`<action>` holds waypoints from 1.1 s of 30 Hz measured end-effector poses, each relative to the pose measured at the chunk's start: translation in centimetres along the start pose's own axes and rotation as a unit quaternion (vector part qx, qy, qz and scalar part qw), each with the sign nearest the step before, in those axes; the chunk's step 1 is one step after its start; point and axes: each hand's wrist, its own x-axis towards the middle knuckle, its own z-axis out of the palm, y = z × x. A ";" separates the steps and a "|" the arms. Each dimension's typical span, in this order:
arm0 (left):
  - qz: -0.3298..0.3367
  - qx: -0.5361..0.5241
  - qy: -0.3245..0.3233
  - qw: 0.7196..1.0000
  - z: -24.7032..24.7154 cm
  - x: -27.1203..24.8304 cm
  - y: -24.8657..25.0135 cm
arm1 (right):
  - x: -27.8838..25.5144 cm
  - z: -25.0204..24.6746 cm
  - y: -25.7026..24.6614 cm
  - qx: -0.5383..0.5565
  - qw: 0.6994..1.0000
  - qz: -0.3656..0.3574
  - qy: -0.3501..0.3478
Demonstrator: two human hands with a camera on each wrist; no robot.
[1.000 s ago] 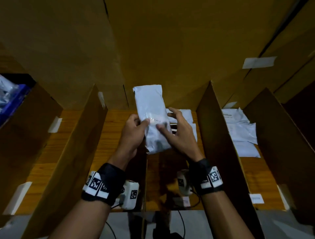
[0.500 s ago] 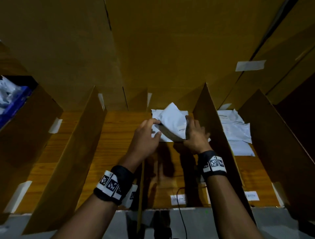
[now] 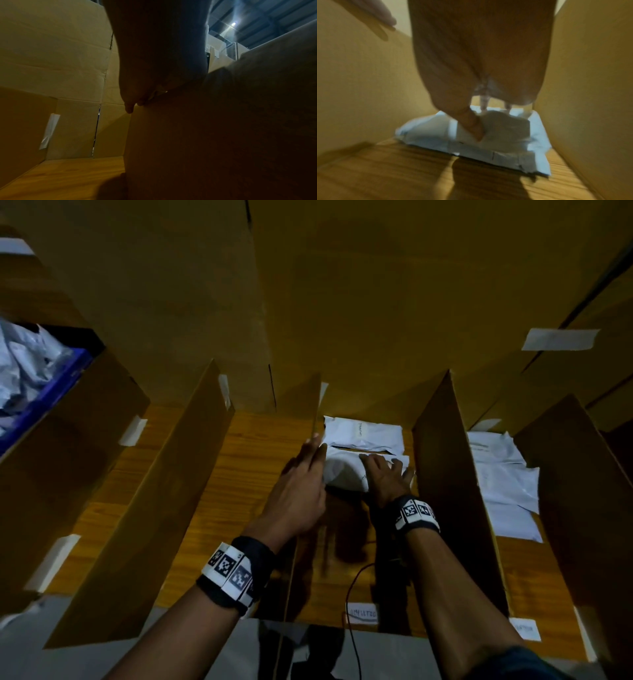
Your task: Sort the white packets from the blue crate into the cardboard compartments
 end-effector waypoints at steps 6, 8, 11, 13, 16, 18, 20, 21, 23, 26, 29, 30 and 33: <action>-0.008 -0.022 0.002 1.000 -0.1 -0.1 -0.4 | 0.3 0.6 -0.6 0.037 0.999 -0.021 0.012; -0.007 -0.028 0.000 1.000 -0.1 -0.1 -0.4 | -0.1 2.0 -1.1 0.125 0.992 -0.008 -0.034; -0.008 -0.027 -0.003 1.000 0.0 -0.1 -0.4 | 0.1 4.6 -1.8 0.120 0.992 -0.004 -0.047; -0.009 -0.024 -0.004 1.000 -0.1 -0.1 -0.6 | 0.6 5.8 -1.7 0.027 0.998 -0.046 -0.033; -0.010 -0.021 -0.002 1.000 -0.1 -0.1 -0.8 | 0.5 5.8 -1.9 0.006 0.998 -0.056 -0.009; -0.013 -0.020 -0.005 1.000 -0.2 -0.1 -0.8 | 0.5 6.5 -1.7 -0.013 0.998 -0.064 -0.012; -0.016 -0.023 -0.009 1.000 -0.3 -0.1 -0.7 | 1.0 7.0 -1.3 -0.022 0.997 -0.065 -0.028; -0.013 -0.029 -0.007 0.999 -0.4 -0.1 -0.7 | 1.2 6.9 -1.1 -0.012 0.997 -0.064 -0.033; -0.008 -0.063 -0.004 0.998 -0.9 -0.4 -0.6 | 1.3 6.2 -1.1 0.029 0.997 -0.063 -0.035; -0.013 -0.133 0.017 0.991 -2.3 -2.3 -0.2 | -1.1 3.1 -2.1 0.106 0.992 -0.063 0.001; -0.024 -0.154 0.045 0.987 -3.9 -5.9 -0.8 | -7.5 -0.8 -4.3 0.192 0.972 -0.071 0.113; -0.026 -0.154 0.050 0.986 -4.2 -7.3 -1.4 | -10.0 -1.7 -5.0 0.209 0.964 -0.074 0.147; -0.014 -0.146 0.047 0.988 -4.8 -12.8 -4.2 | -18.3 -3.6 -7.7 0.257 0.942 -0.093 0.193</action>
